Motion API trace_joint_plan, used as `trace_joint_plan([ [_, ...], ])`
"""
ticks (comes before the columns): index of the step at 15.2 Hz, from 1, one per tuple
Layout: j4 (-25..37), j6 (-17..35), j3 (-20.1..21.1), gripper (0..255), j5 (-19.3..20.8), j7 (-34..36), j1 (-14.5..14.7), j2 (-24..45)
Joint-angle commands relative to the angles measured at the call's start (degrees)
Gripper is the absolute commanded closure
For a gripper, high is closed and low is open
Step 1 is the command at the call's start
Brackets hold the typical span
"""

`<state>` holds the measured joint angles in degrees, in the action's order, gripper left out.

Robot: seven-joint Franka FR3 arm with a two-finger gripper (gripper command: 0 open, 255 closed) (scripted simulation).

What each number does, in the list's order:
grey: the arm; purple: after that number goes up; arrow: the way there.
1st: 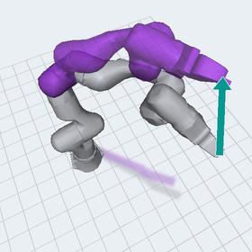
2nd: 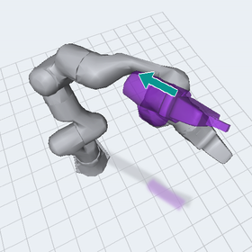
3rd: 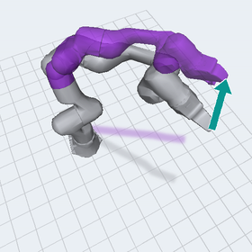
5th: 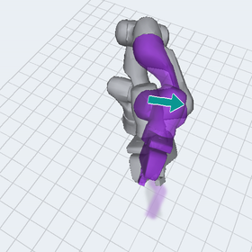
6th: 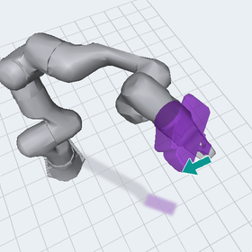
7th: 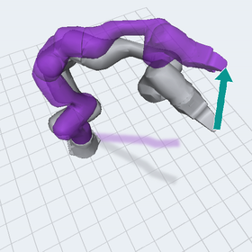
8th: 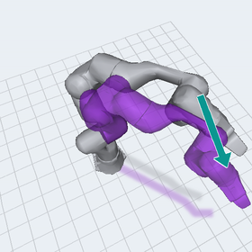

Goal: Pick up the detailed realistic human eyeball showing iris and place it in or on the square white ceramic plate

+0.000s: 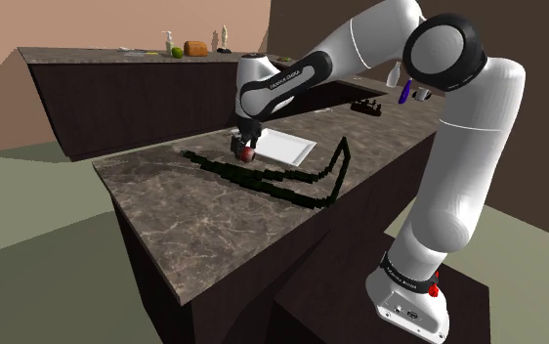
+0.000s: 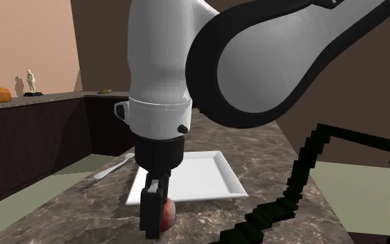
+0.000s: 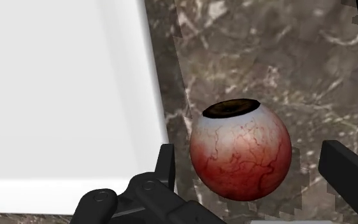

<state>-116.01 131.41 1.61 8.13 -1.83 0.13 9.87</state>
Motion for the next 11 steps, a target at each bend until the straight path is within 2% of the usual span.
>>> trace_joint_plan([
  [1, 0.0, 0.4, 0.0, 0, 0.1, 0.1, 0.0, 0.3],
  [7, 0.0, 0.4, 0.0, 0, 0.1, 0.1, 0.0, 0.3],
  [8, 0.0, 0.4, 0.0, 255, 0.1, 0.1, 0.0, 0.3],
  [11, 0.0, 0.4, 0.0, 255, 0.1, 0.1, 0.0, 0.3],
])
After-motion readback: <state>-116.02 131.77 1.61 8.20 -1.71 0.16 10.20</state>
